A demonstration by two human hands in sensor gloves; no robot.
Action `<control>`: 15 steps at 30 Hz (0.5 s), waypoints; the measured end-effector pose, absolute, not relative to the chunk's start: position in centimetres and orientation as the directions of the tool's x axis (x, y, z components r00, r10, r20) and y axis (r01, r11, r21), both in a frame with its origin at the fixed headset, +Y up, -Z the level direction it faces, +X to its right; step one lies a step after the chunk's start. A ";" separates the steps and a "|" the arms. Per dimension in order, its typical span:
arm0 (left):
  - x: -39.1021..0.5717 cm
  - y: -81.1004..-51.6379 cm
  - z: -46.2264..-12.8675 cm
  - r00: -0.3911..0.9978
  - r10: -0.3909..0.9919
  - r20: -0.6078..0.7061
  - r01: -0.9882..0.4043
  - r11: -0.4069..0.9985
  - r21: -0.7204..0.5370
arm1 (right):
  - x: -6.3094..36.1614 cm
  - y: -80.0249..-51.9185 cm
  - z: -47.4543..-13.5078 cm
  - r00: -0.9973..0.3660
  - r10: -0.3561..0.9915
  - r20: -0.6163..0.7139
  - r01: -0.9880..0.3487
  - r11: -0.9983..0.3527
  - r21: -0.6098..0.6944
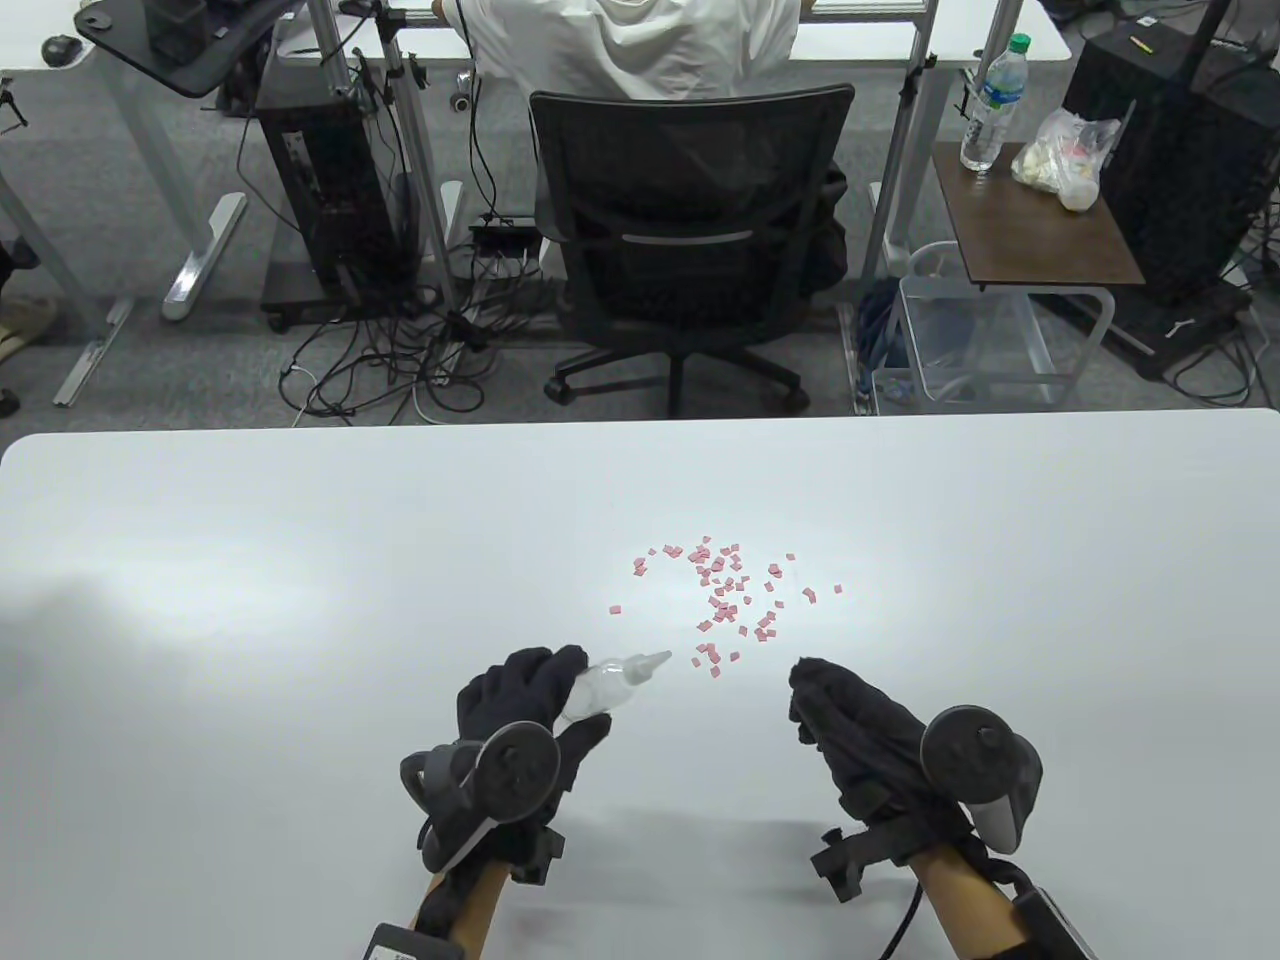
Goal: Squeeze empty conical bottle to blow paper scraps with air puff
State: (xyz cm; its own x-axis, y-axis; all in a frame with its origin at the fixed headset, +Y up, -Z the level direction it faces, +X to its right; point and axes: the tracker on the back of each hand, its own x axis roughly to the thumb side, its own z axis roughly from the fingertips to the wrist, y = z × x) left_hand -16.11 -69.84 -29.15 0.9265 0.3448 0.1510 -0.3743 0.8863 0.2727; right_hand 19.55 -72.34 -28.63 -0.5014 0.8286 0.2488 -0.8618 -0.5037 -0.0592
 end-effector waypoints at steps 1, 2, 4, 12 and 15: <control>-16.6 -69.7 -29.8 0.919 0.370 0.134 -0.393 0.878 0.273 | 19.6 -72.3 -28.7 -0.500 0.831 0.244 -0.863 -0.501 -0.062; -17.2 -69.6 -30.5 0.912 0.394 0.118 -0.411 0.871 0.270 | 19.7 -72.3 -28.7 -0.498 0.833 0.241 -0.865 -0.499 -0.060; -18.7 -69.4 -32.6 0.877 0.475 0.073 -0.476 0.840 0.260 | 19.8 -72.3 -28.7 -0.498 0.833 0.242 -0.864 -0.499 -0.061; -22.9 -69.8 -40.9 0.771 0.613 -0.170 -0.552 0.778 0.300 | 20.0 -71.6 -28.9 -0.539 0.800 0.263 -0.838 -0.539 -0.079; -23.4 -71.0 -43.8 0.696 0.693 -0.189 -0.656 0.720 0.225 | 20.2 -71.4 -29.0 -0.536 0.801 0.265 -0.840 -0.536 -0.079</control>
State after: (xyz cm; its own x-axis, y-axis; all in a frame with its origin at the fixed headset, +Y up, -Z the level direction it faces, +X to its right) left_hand -23.41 -70.95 -43.77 0.6958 0.6928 -0.1895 -0.6559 0.7204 0.2255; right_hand 20.15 -71.44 -28.98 -0.5362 0.8014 0.2650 -0.8404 -0.5363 -0.0785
